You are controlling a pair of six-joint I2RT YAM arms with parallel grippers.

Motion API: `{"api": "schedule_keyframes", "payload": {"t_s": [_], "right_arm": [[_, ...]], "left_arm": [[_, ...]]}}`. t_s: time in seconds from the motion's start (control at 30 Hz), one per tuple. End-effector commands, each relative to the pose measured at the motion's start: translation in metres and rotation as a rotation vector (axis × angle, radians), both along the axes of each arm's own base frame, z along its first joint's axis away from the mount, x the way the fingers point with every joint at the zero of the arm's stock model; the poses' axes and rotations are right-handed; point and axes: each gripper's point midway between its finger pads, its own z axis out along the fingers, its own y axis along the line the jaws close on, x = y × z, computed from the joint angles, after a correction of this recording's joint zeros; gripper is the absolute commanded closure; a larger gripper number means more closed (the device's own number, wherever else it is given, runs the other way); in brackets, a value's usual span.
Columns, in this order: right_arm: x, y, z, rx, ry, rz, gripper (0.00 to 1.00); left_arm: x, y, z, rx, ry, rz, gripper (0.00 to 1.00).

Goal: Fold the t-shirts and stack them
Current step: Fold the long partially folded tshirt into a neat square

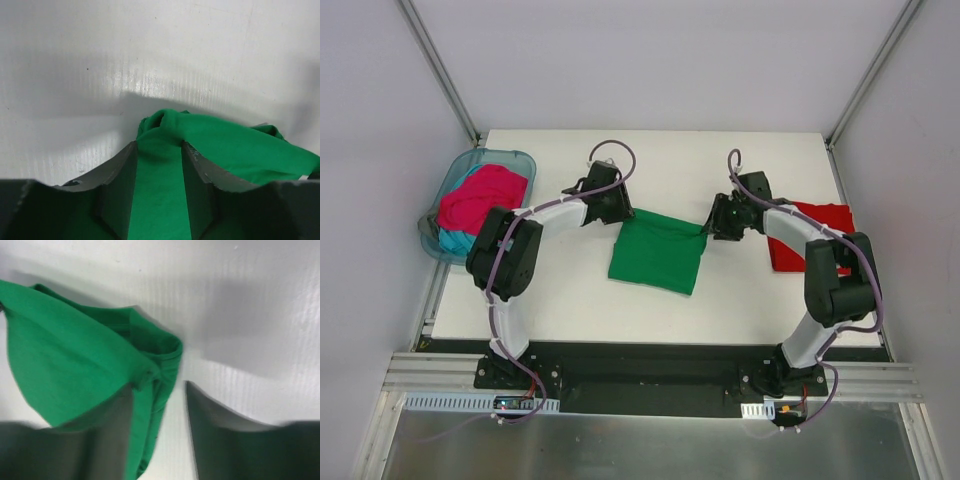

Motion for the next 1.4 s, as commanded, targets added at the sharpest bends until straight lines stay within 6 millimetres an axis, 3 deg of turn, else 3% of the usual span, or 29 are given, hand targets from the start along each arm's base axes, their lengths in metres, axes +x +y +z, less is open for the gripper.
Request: {"api": "schedule_keyframes", "payload": {"t_s": [0.0,0.03,0.07,0.1,0.13,0.27,0.37,0.43,0.57,0.9,1.0,1.13,1.27,1.37], "right_arm": [[0.018,-0.01,0.021,-0.029,-0.051,-0.046,0.34],[0.017,-0.01,0.025,-0.033,-0.052,-0.043,0.32],[0.015,-0.009,0.032,-0.027,-0.063,-0.037,0.27],[0.012,-0.006,0.037,-0.017,-0.074,-0.024,0.2],[0.008,-0.003,0.045,-0.004,-0.093,-0.009,0.04],[-0.026,0.02,0.066,0.069,-0.129,0.084,0.04],[-0.053,0.052,0.079,0.203,-0.155,0.185,0.04],[-0.058,0.062,0.086,0.264,-0.183,0.213,0.04],[-0.047,0.071,0.08,0.281,-0.185,0.223,0.04],[0.031,0.064,0.014,0.133,-0.103,0.136,0.04],[0.033,0.057,-0.009,0.081,-0.044,0.12,0.04],[0.033,0.053,-0.022,0.041,-0.022,0.127,0.04],[0.03,0.053,-0.017,0.03,-0.012,0.159,0.04],[0.027,0.051,0.001,0.011,-0.039,0.195,0.04]], "left_arm": [[0.01,-0.002,0.031,-0.032,-0.051,-0.018,0.47],[0.008,-0.001,0.035,-0.034,-0.055,-0.014,0.06],[0.006,0.0,0.043,-0.041,-0.067,-0.012,0.01],[0.003,0.0,0.049,-0.049,-0.075,-0.01,0.01],[-0.001,0.0,0.059,-0.063,-0.087,-0.013,0.01],[-0.03,-0.001,0.086,-0.121,-0.114,-0.051,0.01],[-0.056,-0.014,0.088,-0.194,-0.082,-0.138,0.01],[-0.074,-0.027,0.083,-0.264,-0.044,-0.212,0.01],[-0.089,-0.033,0.06,-0.3,0.01,-0.234,0.01],[-0.093,-0.029,0.001,-0.245,0.125,-0.206,0.01],[-0.099,-0.024,-0.014,-0.228,0.162,-0.19,0.01],[-0.116,-0.018,-0.024,-0.213,0.196,-0.163,0.01],[-0.136,-0.022,-0.024,-0.192,0.194,-0.179,0.01],[-0.142,-0.022,-0.014,-0.19,0.166,-0.171,0.01]]}}
